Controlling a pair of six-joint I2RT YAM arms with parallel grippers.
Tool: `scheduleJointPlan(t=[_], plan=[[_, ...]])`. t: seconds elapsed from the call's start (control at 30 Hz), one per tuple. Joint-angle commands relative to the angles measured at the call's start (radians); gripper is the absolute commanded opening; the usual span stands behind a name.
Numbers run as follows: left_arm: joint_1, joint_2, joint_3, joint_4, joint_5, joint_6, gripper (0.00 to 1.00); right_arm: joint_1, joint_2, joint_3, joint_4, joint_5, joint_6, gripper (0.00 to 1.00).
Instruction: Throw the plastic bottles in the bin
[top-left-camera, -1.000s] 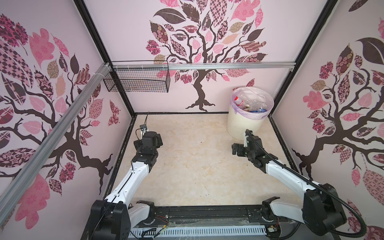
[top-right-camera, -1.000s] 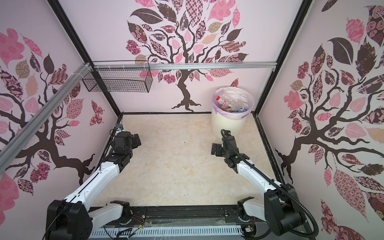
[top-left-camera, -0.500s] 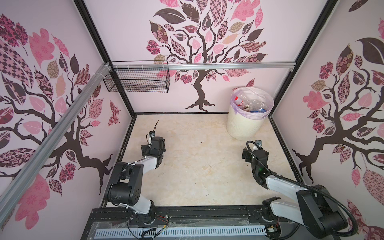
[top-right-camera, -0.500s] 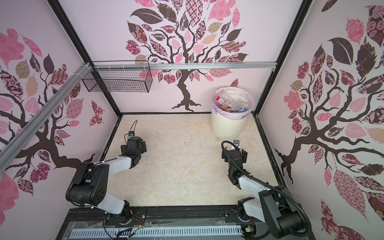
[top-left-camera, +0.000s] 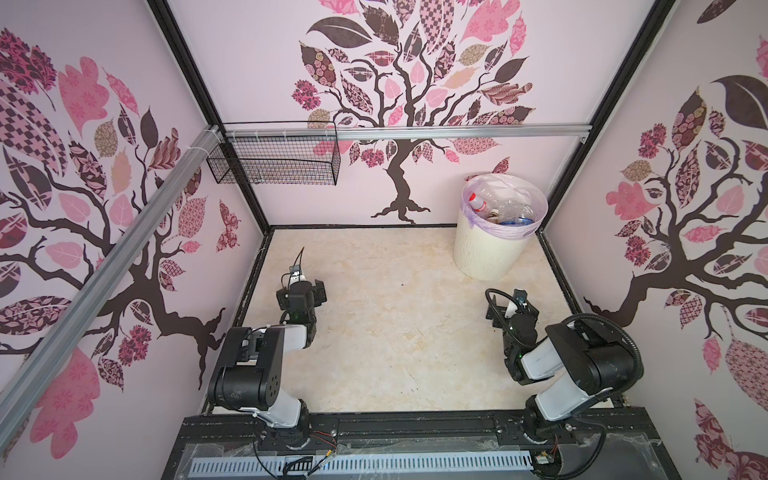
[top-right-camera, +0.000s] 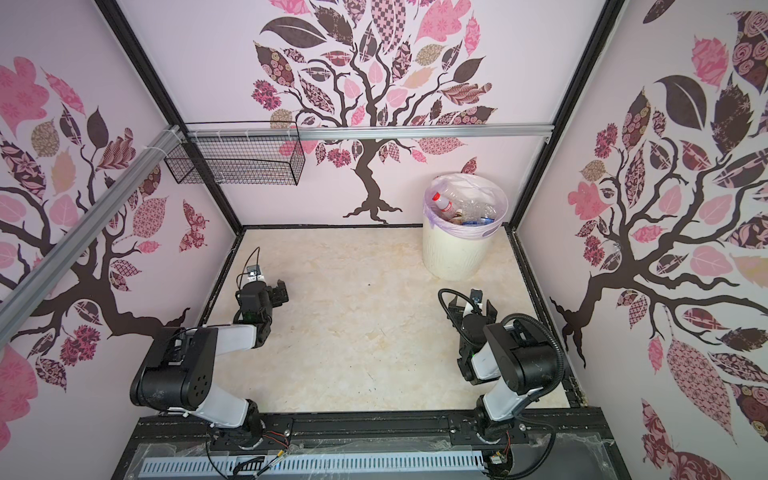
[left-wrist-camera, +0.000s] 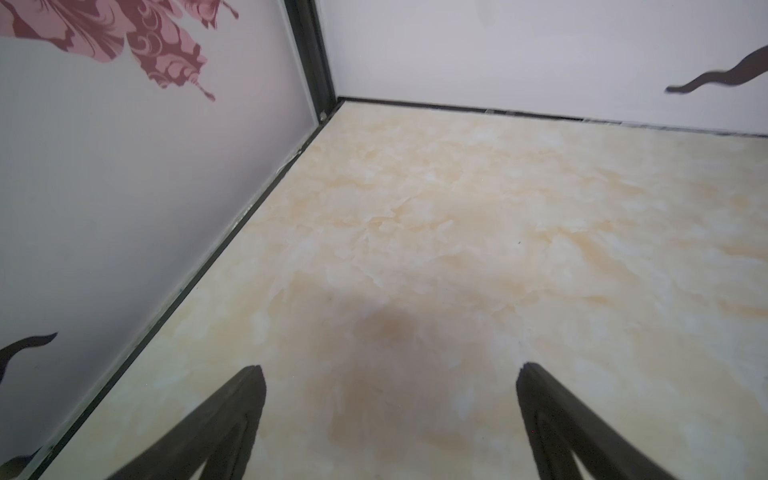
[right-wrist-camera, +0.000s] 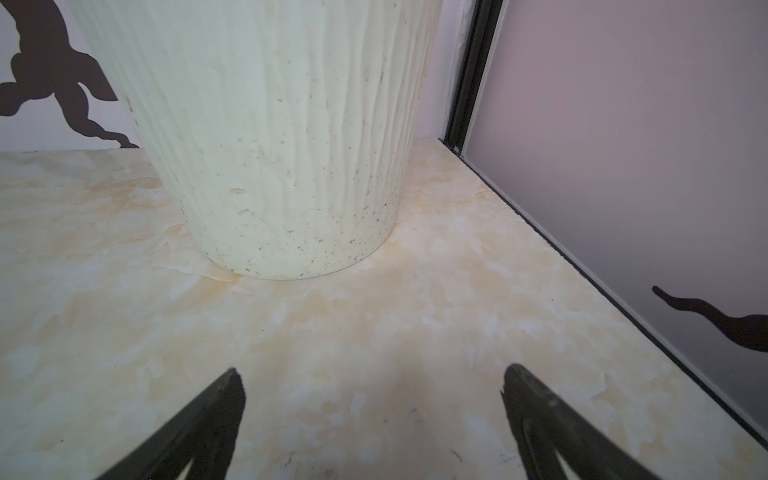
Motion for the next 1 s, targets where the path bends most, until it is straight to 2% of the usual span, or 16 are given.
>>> scheduleJointPlan(t=[0.0, 0.07, 0.13, 0.2, 0.33, 0.43, 0.97], plan=[[0.019, 0.042, -0.147, 0.355, 0.063, 0.009, 0.99, -0.011, -0.026, 0.039, 0.067, -0.031, 0.0, 1.0], [0.016, -0.004, -0.078, 0.132, 0.071, 0.004, 0.99, -0.016, -0.042, 0.056, 0.006, -0.032, 0.01, 0.99], [0.016, 0.025, -0.085, 0.214, 0.068, 0.012, 0.98, -0.016, -0.042, 0.059, 0.003, -0.033, 0.01, 1.0], [0.009, 0.004, -0.071, 0.147, 0.064, 0.012, 0.99, -0.018, -0.034, 0.071, -0.008, -0.03, 0.012, 0.99], [0.009, 0.012, -0.074, 0.17, 0.065, 0.013, 0.98, -0.034, -0.048, 0.097, -0.084, -0.06, 0.027, 0.99], [0.012, 0.013, -0.074, 0.167, 0.067, 0.013, 0.98, -0.035, -0.043, 0.09, -0.061, -0.057, 0.026, 0.99], [0.012, 0.01, -0.071, 0.161, 0.069, 0.012, 0.99, -0.066, -0.046, 0.14, -0.166, -0.109, 0.047, 0.99]])
